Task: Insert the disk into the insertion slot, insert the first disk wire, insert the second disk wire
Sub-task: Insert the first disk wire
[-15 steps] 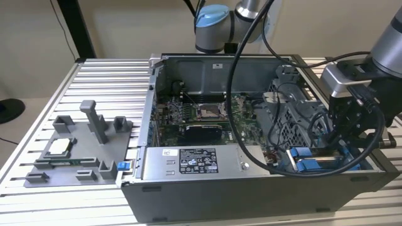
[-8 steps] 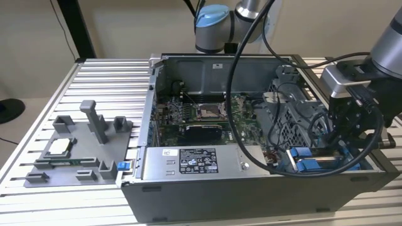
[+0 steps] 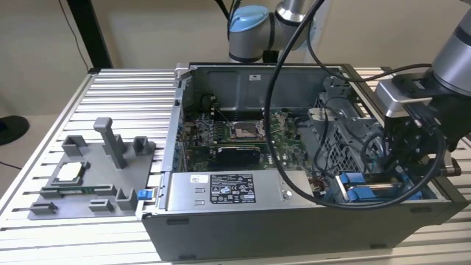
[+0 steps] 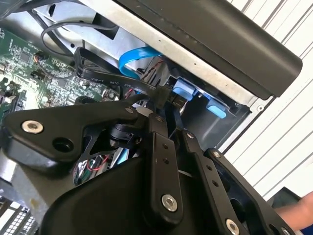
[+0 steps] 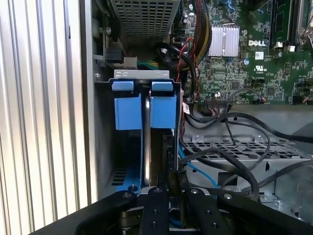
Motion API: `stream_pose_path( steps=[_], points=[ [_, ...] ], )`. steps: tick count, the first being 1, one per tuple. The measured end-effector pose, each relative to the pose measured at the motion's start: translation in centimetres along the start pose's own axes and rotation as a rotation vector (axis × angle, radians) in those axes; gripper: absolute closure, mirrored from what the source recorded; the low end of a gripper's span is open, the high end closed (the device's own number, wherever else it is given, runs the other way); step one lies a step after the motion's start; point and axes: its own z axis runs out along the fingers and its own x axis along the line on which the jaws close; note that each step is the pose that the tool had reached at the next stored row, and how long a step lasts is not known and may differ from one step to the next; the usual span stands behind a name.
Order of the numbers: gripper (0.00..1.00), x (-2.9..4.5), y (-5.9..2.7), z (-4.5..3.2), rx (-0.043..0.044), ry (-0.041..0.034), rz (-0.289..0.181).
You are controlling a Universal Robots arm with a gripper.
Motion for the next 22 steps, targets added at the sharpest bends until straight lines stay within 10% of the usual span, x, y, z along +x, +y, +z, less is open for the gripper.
stream_pose_path(
  steps=[10,22],
  points=[
    [1.00,0.03,0.03,0.60,0.0001,-0.0009,0.001],
    [1.00,-0.16,-0.10,-2.60,0.0001,0.0001,0.001]
  ],
)
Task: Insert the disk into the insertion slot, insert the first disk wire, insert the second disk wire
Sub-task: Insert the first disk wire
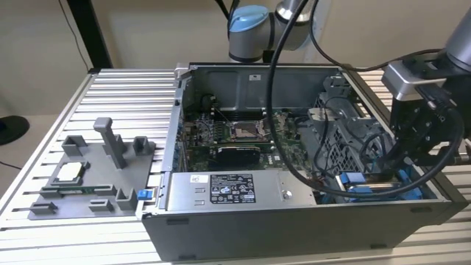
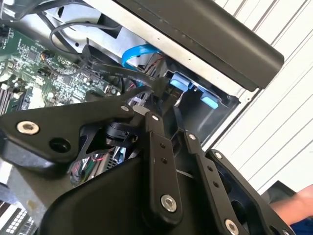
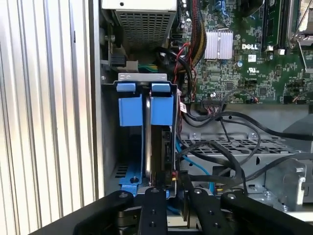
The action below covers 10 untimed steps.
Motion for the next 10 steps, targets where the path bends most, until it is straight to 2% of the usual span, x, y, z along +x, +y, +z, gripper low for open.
stream_pose_path(
  steps=[6,10],
  points=[
    [1.00,-0.15,-0.03,-1.20,0.0000,-0.0002,0.000],
    [1.00,-0.40,-0.04,-1.42,0.0000,0.0000,0.000]
  ],
)
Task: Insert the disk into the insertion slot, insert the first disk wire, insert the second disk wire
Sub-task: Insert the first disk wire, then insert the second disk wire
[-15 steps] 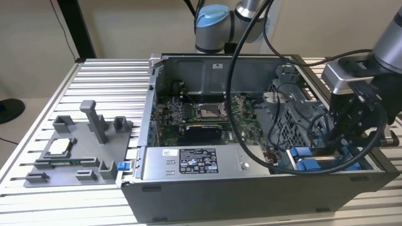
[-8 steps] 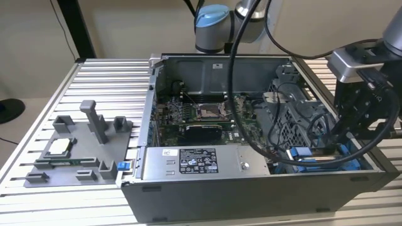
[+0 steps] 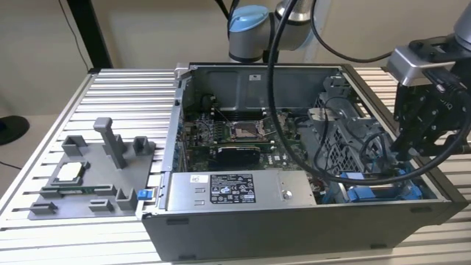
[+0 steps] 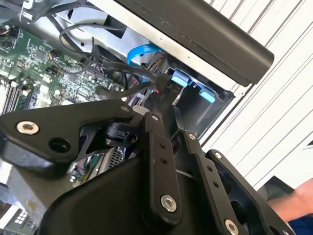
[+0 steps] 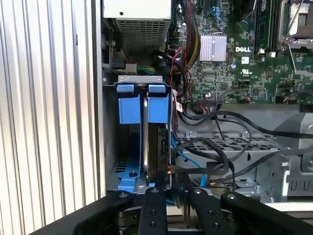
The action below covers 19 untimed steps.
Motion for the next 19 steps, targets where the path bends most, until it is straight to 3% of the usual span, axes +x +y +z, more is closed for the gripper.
stream_pose_path(
  steps=[2,3,9,12,18,19],
  points=[
    [1.00,-0.03,-0.09,0.01,0.0000,-0.0002,0.000],
    [0.00,-0.05,-0.19,0.01,0.0000,-0.0002,0.000],
    [0.00,-0.66,-1.37,0.10,0.0000,0.0004,0.000],
    [0.00,-0.97,-1.90,0.17,-0.0011,0.0066,0.000],
    [0.00,-1.19,-2.56,0.39,-0.0104,0.0451,-0.002],
    [0.00,-1.22,-2.56,0.42,-0.0103,0.0476,-0.002]
  ],
)
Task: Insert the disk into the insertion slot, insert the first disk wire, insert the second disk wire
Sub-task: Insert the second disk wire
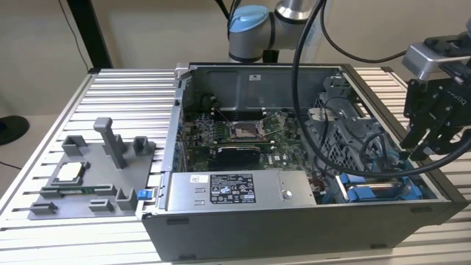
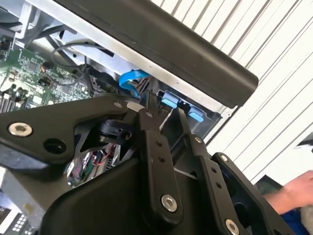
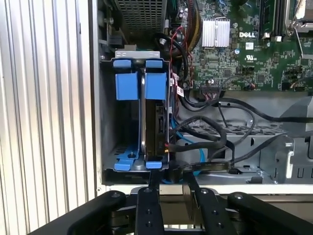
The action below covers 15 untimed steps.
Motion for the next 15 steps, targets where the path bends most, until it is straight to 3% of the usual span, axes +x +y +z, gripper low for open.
stream_pose_path(
  steps=[4,6,9,15],
  points=[
    [0.00,-0.13,-0.01,0.25,-0.0013,0.0105,-0.001],
    [0.00,-0.17,-0.22,0.29,-0.0224,0.0191,-0.001],
    [0.00,-0.22,-0.90,0.34,-0.0581,0.0217,-0.001],
    [0.00,-0.30,-1.16,0.47,-0.0612,0.0216,-0.001]
  ],
)
